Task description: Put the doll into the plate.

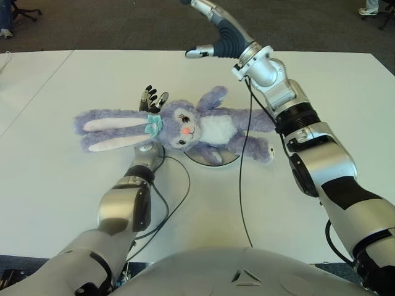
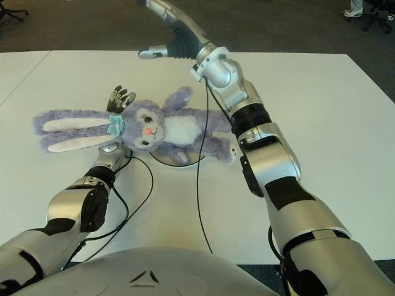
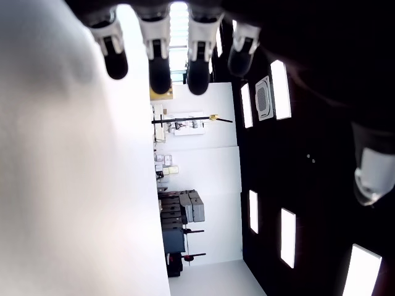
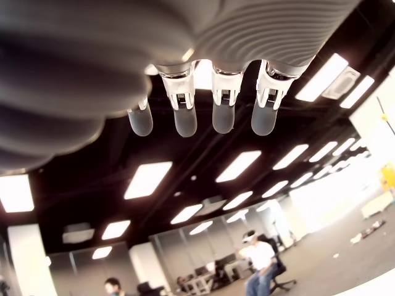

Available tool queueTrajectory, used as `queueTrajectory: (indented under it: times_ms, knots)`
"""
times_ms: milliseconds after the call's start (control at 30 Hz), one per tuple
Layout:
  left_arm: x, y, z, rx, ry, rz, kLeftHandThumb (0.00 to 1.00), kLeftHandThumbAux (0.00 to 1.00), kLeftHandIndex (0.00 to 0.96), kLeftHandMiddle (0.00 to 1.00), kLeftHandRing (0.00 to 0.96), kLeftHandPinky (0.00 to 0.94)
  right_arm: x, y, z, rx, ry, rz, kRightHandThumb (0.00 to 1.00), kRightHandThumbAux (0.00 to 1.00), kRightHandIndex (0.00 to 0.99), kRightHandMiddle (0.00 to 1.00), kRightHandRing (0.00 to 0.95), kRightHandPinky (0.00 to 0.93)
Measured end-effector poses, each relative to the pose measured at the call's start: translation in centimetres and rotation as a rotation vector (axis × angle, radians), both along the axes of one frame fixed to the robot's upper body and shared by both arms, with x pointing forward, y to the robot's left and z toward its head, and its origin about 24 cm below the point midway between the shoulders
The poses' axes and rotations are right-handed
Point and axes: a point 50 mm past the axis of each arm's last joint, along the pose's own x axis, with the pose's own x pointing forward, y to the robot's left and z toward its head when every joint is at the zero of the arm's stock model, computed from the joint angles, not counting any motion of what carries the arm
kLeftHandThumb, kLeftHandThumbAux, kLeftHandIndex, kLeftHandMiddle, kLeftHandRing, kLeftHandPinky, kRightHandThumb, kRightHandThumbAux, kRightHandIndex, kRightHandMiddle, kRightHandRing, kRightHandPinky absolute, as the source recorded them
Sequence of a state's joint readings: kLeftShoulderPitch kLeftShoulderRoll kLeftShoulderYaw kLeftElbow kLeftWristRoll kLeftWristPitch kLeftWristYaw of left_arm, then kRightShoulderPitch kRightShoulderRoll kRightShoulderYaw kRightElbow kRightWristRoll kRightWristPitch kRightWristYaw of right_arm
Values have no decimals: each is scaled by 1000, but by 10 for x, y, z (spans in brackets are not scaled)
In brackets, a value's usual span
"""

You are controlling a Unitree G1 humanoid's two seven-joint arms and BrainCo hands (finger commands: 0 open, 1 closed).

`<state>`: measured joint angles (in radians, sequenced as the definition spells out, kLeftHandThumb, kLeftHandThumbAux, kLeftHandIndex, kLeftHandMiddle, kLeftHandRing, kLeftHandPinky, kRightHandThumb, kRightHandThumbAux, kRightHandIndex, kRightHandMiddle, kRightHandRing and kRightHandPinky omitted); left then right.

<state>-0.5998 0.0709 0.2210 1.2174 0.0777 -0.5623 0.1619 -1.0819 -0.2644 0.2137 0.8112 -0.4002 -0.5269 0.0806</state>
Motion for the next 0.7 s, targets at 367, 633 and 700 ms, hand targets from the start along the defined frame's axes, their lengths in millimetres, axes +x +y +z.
queueTrajectory:
  times_ms: [367, 633, 700]
  knots:
    - [0, 0, 0, 0, 0, 0, 0, 450, 66, 125, 113, 86, 15, -44, 38, 73, -1, -156, 3, 460, 0, 2, 0, 0]
    - [0, 0, 0, 0, 0, -1, 0, 462, 79, 139, 125, 105, 22, -71, 43, 180, 48, -220, 29, 577, 0, 0, 0, 0]
    - [0, 0, 0, 0, 0, -1, 0, 470, 82, 144, 129, 112, 23, -79, 41, 203, 70, -236, 30, 590, 0, 0, 0, 0]
